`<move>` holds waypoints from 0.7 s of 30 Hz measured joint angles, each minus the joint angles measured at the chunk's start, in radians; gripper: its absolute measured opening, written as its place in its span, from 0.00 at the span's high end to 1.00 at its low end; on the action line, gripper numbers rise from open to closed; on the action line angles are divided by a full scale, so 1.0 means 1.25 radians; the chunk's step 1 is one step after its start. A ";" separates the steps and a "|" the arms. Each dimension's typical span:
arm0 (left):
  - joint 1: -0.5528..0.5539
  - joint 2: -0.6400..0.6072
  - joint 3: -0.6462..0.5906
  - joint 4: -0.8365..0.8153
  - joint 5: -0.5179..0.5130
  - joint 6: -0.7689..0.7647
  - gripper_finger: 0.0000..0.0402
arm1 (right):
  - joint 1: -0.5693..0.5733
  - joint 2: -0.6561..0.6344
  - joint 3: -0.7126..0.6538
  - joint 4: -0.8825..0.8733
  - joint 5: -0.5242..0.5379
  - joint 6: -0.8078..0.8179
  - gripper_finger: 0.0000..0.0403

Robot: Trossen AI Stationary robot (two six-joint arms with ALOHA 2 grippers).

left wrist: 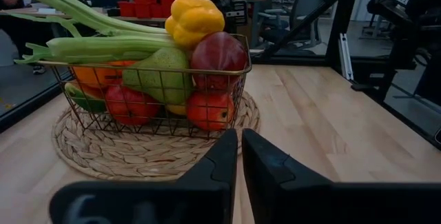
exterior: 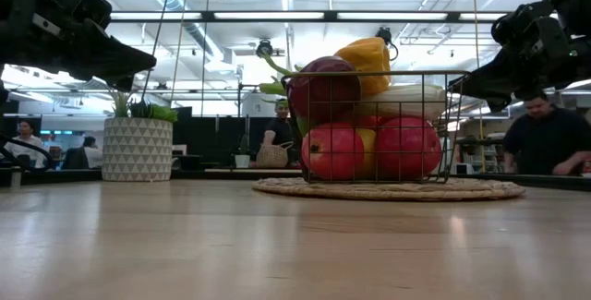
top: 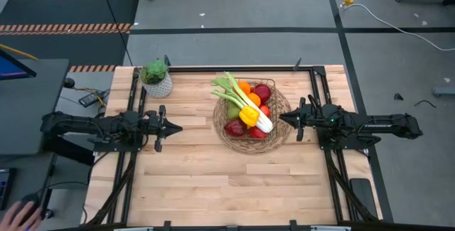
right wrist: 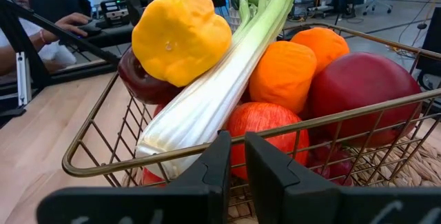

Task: Build produce basket
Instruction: Return to home position

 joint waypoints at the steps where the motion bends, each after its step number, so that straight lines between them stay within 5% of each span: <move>1: 0.000 0.000 0.000 0.000 0.000 0.000 0.92 | 0.000 0.000 0.000 0.000 0.000 0.000 0.88; 21: 0.000 0.000 0.000 0.000 0.000 0.000 0.91 | 0.000 0.000 0.000 0.000 0.000 0.000 0.88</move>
